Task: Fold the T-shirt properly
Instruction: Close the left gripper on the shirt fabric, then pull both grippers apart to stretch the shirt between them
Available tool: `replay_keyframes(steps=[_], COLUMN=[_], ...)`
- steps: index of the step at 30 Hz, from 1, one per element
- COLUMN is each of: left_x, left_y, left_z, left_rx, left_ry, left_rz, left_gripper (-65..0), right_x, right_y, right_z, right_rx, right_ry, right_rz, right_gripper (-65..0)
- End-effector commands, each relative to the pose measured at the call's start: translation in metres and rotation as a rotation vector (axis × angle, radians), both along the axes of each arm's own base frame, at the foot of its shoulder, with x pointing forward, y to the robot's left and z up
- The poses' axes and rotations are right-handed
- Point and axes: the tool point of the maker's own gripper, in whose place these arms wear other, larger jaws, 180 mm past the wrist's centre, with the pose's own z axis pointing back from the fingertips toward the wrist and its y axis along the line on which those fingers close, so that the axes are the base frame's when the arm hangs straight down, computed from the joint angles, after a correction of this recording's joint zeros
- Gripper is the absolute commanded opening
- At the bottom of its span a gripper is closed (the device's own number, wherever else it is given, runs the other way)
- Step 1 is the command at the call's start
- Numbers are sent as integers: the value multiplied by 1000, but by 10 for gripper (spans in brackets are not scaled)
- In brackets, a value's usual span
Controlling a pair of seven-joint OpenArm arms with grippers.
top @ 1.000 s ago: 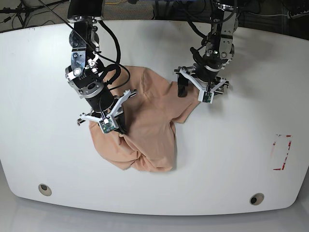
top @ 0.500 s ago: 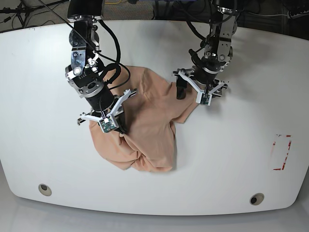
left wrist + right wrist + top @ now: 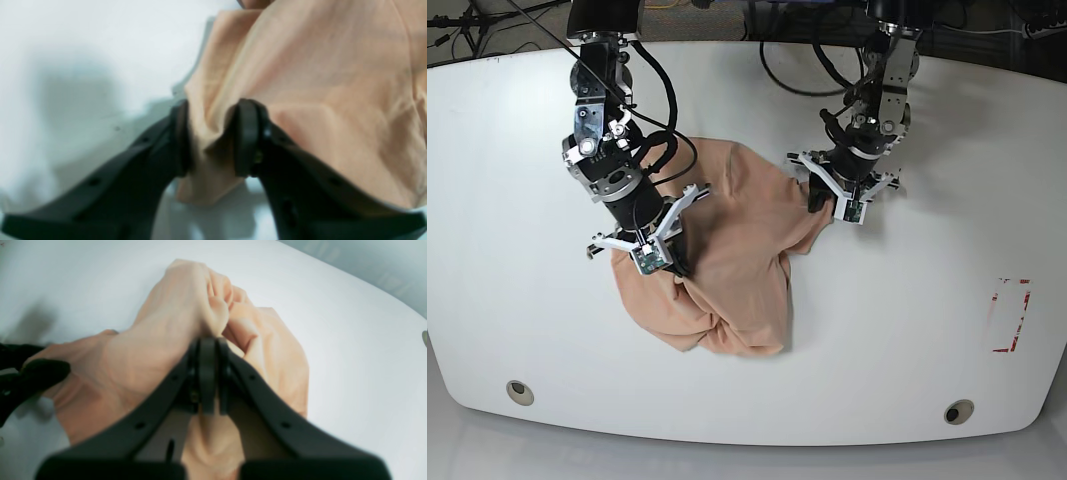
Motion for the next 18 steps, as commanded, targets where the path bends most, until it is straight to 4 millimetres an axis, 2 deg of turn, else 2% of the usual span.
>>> replay_keyframes(steps=[1, 2, 4, 6, 14, 18], left_x=[-7, -7, -7, -7, -5, -4], left_y=[-1, -1, 3, 3, 12, 22], left_z=[-9, -10, -11, -11, -7, 9], left_rx=[15, 17, 26, 27, 40, 55], left_ry=[56, 59, 68, 66, 47, -7], left_rz=[-13, -14, -7, -8, -1, -1], left_gripper=[-517, -527, -600, -619, -640, -640], right_x=[7, 7, 7, 7, 6, 7], right_y=[0, -1, -3, -5, -3, -14], right_z=[19, 18, 22, 22, 25, 31], right_rx=[21, 21, 20, 20, 19, 16], right_ry=[-64, -63, -72, -71, -79, -95], right_rz=[0, -2, -10, -14, -11, -39], right_gripper=[-650, -650, -650, -650, -650, -650])
